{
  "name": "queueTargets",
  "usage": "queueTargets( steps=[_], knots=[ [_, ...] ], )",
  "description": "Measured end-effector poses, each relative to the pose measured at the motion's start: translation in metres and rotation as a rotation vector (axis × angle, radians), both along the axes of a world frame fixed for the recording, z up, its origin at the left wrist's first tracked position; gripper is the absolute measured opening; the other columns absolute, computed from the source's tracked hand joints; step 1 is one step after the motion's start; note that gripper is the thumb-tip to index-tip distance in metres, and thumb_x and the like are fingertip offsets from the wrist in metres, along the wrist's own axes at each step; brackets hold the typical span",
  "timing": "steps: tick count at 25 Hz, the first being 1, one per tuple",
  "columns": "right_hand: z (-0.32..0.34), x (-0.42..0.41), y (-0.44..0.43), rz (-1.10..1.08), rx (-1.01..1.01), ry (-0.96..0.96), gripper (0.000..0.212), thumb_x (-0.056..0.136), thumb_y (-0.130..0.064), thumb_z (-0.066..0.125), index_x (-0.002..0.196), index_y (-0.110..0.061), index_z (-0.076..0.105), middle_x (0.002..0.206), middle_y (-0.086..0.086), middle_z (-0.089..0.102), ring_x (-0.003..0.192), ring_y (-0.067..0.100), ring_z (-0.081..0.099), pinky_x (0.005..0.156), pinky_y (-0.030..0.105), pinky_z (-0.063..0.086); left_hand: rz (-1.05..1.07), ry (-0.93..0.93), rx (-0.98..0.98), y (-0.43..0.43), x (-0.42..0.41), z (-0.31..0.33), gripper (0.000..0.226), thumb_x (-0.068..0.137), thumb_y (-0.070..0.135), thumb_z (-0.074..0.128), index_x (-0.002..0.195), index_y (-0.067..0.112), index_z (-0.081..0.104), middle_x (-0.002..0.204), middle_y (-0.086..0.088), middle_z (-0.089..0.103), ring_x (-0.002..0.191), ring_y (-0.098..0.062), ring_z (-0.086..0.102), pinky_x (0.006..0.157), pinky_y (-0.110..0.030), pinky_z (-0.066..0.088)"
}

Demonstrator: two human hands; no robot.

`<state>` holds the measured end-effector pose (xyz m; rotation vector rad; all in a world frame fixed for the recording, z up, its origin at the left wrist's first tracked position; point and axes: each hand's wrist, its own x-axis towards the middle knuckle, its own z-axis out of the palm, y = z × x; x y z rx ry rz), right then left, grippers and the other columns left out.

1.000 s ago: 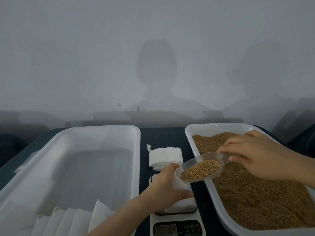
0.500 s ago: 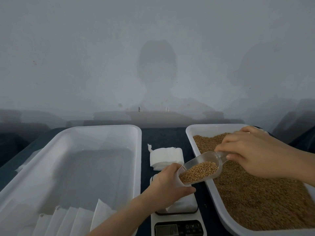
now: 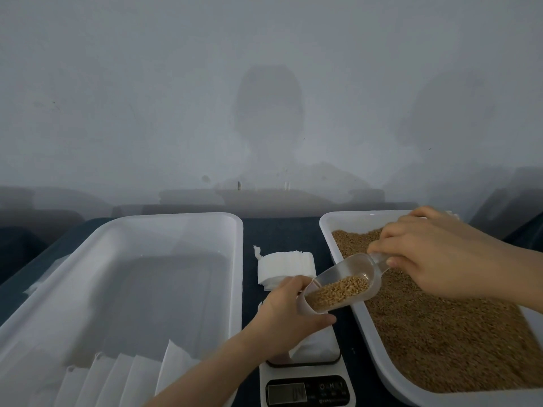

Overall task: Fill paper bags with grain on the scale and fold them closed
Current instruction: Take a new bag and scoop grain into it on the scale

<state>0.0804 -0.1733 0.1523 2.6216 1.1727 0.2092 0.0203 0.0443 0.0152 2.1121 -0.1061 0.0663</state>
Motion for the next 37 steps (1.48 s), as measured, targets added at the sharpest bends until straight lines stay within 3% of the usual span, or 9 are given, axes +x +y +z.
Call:
queueTargets(
  steps=[5, 18, 27, 31, 37],
  knots=[
    [0.004, -0.005, 0.003, -0.009, -0.029, -0.022, 0.031, 0.097, -0.037, 0.036, 0.126, -0.044, 0.046, 0.109, -0.025, 0.050, 0.104, -0.002, 0.042, 0.106, 0.028, 0.019, 0.011, -0.015, 0.006, 0.001, 0.000, 0.000, 0.046, 0.074, 0.048, 0.075, 0.108, 0.049, 0.044, 0.108, 0.027, 0.050, 0.098, 0.010, 0.052, 0.069, -0.002, 0.043],
    [0.008, -0.013, 0.011, 0.010, -0.072, -0.105, 0.035, 0.094, -0.034, 0.038, 0.127, -0.039, 0.047, 0.109, -0.021, 0.053, 0.105, 0.003, 0.046, 0.103, 0.030, 0.021, 0.038, 0.015, 0.026, 0.000, 0.002, 0.000, 0.053, 0.076, 0.046, 0.073, 0.120, 0.036, 0.047, 0.108, 0.024, 0.046, 0.102, -0.001, 0.050, 0.079, -0.011, 0.040],
    [0.014, -0.030, 0.034, 0.072, -0.176, -0.330, 0.041, 0.076, -0.023, 0.039, 0.108, -0.030, 0.063, 0.098, -0.011, 0.060, 0.097, 0.015, 0.052, 0.101, 0.038, 0.012, 0.071, 0.040, 0.026, 0.001, 0.002, 0.000, 0.050, 0.073, 0.050, 0.072, 0.113, 0.040, 0.043, 0.105, 0.023, 0.050, 0.092, 0.004, 0.049, 0.067, -0.008, 0.036],
    [0.015, -0.038, 0.038, 0.082, -0.187, -0.388, 0.042, 0.073, -0.020, 0.038, 0.105, -0.028, 0.066, 0.094, -0.007, 0.063, 0.092, 0.019, 0.055, 0.103, 0.041, 0.014, 0.087, 0.068, 0.035, 0.001, 0.002, -0.001, 0.055, 0.073, 0.050, 0.072, 0.118, 0.035, 0.045, 0.106, 0.019, 0.050, 0.090, 0.003, 0.050, 0.064, -0.010, 0.037],
    [0.010, -0.040, 0.031, 0.098, -0.130, -0.431, 0.033, 0.066, -0.016, 0.053, 0.092, -0.020, 0.073, 0.080, -0.002, 0.067, 0.080, 0.023, 0.060, 0.101, 0.043, 0.021, 0.092, 0.085, 0.046, 0.001, 0.003, -0.002, 0.057, 0.074, 0.048, 0.073, 0.121, 0.033, 0.045, 0.105, 0.017, 0.049, 0.088, -0.002, 0.051, 0.067, -0.014, 0.040]
  ],
)
